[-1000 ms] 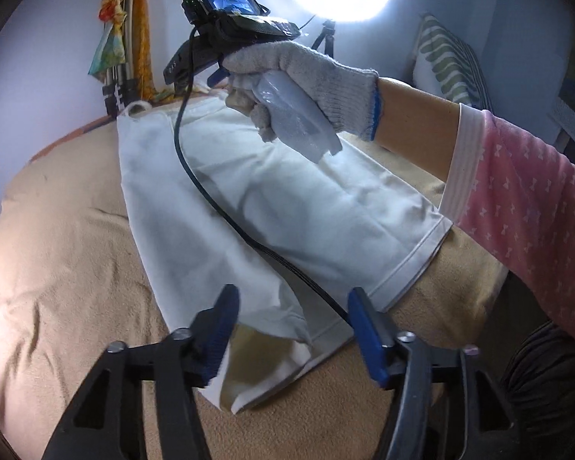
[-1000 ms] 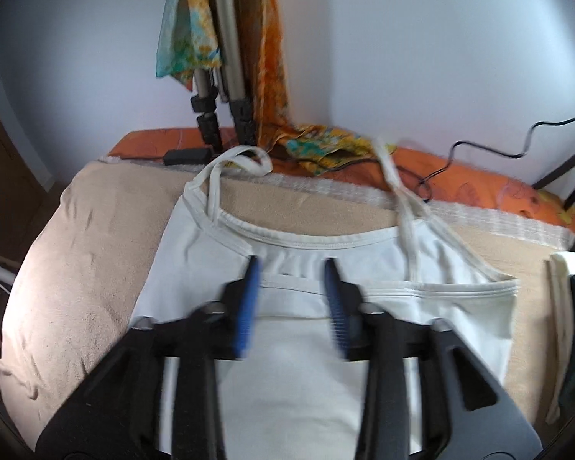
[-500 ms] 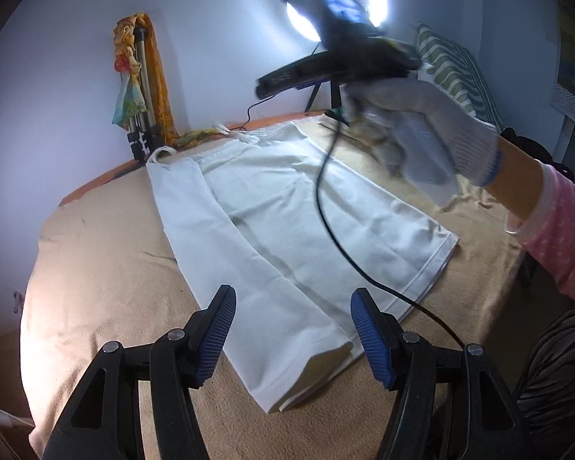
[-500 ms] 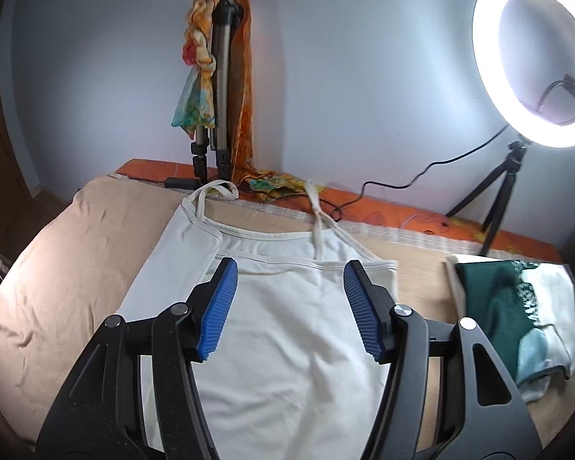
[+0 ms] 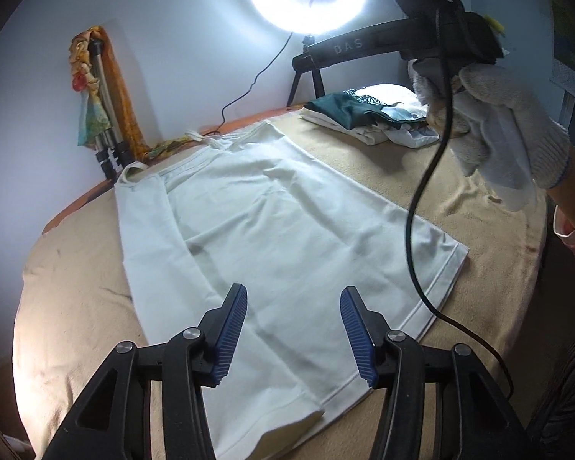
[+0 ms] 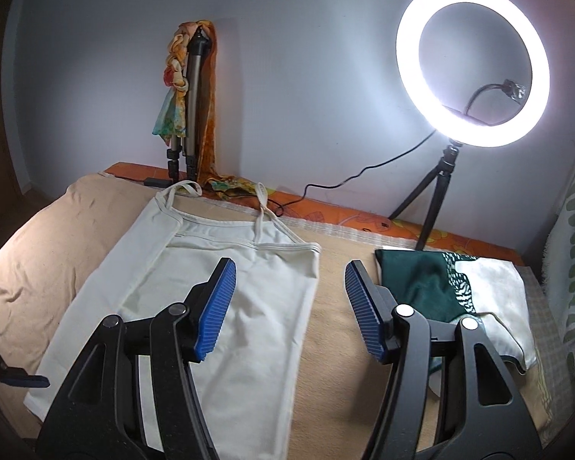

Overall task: Fold small clothes
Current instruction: 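Open the left tool and move it to the camisole's other side edge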

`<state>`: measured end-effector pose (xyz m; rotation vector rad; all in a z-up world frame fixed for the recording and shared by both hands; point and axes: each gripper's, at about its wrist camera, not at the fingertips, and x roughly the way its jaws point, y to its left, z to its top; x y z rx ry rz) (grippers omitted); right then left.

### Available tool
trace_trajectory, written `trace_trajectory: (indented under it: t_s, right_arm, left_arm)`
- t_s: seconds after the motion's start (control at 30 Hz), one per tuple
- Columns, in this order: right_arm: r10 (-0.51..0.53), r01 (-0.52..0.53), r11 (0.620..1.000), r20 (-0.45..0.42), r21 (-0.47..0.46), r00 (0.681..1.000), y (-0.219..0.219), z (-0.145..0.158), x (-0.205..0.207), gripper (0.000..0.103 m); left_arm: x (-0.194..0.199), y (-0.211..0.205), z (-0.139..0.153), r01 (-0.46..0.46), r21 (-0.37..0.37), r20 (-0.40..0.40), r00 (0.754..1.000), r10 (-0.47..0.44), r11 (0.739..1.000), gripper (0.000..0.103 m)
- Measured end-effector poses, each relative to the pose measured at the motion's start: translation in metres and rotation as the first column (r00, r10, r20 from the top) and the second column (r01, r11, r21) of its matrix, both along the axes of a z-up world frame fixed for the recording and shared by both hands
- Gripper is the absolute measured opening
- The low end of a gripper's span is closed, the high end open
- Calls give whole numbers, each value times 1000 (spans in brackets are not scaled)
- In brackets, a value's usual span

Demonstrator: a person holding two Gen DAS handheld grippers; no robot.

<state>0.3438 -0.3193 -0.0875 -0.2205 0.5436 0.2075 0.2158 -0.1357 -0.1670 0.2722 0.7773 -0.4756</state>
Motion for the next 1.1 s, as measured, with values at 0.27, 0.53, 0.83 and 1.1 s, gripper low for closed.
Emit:
trace_trajectory:
  t_s: [0.27,0.53,0.83,1.1]
  right_arm:
    - [-43,43,999,7,-4,999,-40,-6,-5,62]
    - [-53,54,998,-24,42,998,-85,-7,4,62]
    - [54,13,938,-184,347,981,-157,-20,38,62]
    - [148,-31,904,-243,427,959,-159,-31,59,62]
  left_arm:
    - [15,-41,-19,38,29,-18,999,-37,999,50]
    - [15,-78,-35,86,39,-39,996,-84,996,50]
    - [2,-125,-36,147,8,-65,987,-146,989,50]
    - [-3,-166,-46,188,16,-107,977,-185,982,68]
